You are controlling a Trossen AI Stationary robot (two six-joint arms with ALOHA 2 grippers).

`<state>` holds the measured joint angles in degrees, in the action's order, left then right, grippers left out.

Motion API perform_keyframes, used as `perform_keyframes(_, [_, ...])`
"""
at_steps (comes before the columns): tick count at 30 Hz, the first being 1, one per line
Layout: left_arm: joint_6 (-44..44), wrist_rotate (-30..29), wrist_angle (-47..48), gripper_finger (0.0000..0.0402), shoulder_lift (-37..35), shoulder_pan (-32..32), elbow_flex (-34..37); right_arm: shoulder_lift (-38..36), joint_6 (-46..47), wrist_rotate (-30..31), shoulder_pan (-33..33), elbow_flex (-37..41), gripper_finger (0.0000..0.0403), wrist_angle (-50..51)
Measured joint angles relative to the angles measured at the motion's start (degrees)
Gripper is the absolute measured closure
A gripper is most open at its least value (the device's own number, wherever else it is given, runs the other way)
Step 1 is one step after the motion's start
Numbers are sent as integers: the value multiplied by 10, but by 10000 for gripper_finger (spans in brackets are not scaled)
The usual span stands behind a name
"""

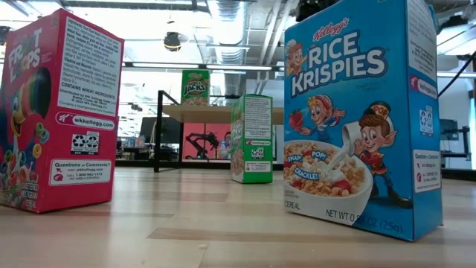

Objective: Stack cereal on shelf
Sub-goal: Put the top right blue cereal box on the shelf

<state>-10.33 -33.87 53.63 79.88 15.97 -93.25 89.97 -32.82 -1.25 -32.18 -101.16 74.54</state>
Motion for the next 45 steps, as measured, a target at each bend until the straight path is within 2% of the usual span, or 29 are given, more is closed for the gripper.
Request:
perform_keyframes(22, [0, 0, 0, 125, 0, 0, 0, 0, -2, 2, -6, 0, 147, 1])
perform_keyframes(26, [0, 0, 0, 125, 0, 0, 0, 0, -10, 6, -4, 0, 147, 28])
perform_keyframes(38, [0, 0, 0, 125, 0, 0, 0, 0, 11, 16, -1, 0, 147, -11])
perform_keyframes(45, [0, 0, 0, 125, 0, 0, 0, 0, 5, 55, -1, 0, 147, -12])
